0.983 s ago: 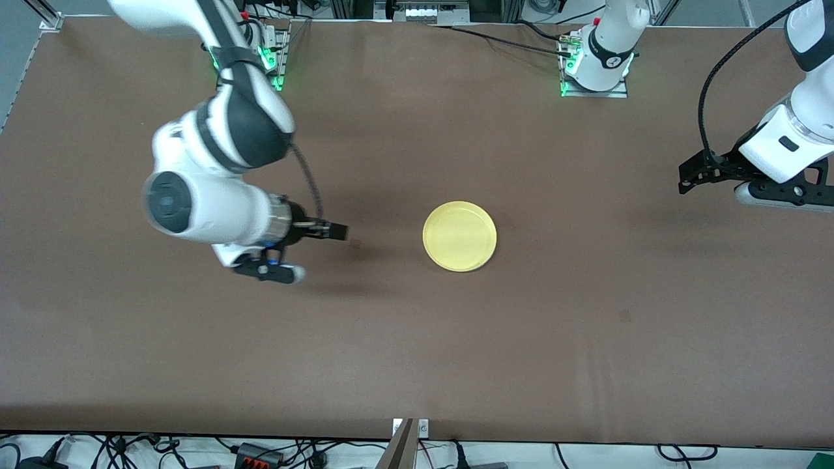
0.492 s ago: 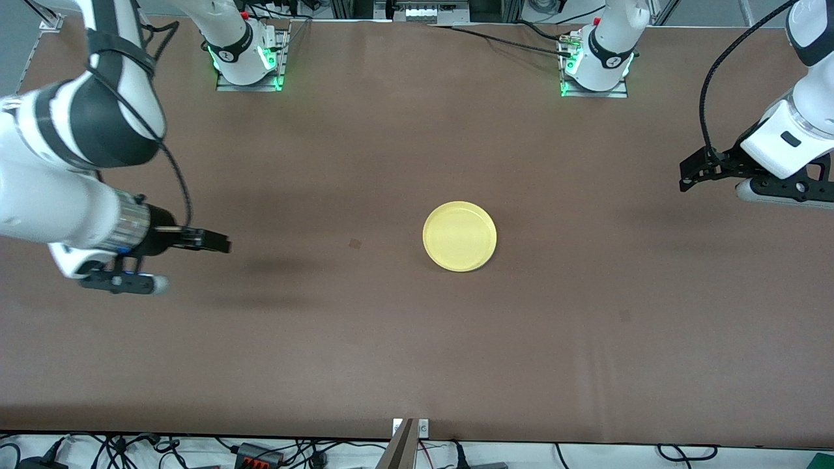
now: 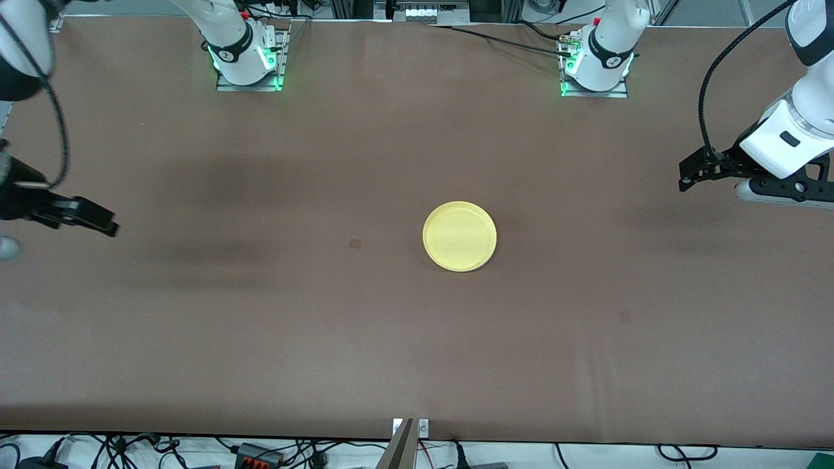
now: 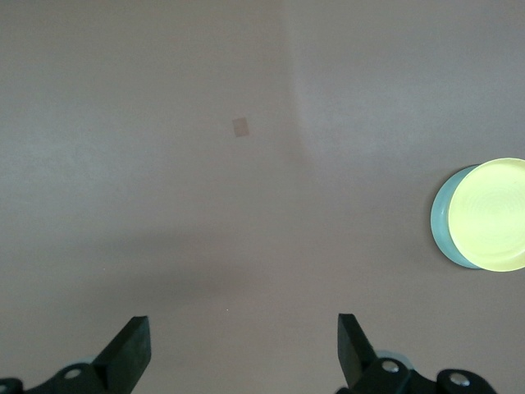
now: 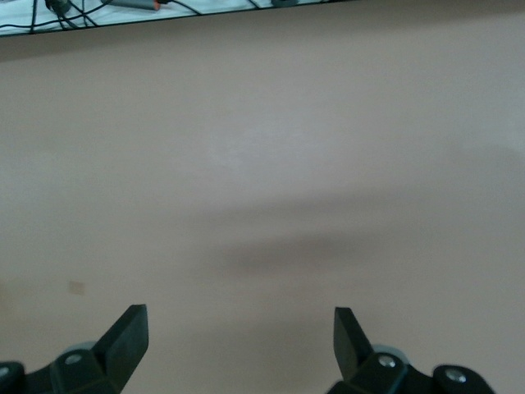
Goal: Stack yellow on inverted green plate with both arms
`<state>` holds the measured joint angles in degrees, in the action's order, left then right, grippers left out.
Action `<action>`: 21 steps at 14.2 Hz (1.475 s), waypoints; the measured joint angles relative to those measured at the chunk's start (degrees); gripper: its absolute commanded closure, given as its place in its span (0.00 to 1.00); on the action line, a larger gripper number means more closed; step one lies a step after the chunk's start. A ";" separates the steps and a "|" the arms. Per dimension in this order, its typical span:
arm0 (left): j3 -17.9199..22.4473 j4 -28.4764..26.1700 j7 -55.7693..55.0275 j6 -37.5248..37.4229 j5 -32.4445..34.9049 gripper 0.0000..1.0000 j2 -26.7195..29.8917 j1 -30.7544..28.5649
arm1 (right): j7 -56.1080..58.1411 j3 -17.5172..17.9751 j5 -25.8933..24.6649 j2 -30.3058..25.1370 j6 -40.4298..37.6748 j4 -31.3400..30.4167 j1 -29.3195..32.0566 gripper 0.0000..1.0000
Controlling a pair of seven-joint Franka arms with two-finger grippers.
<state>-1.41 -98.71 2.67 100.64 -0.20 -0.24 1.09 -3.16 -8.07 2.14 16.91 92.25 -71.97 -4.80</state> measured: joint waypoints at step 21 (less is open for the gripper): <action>-0.02 0.00 0.00 -0.25 0.00 0.00 0.02 0.00 | 4.36 3.69 -3.45 -14.93 2.99 -20.32 4.80 0.00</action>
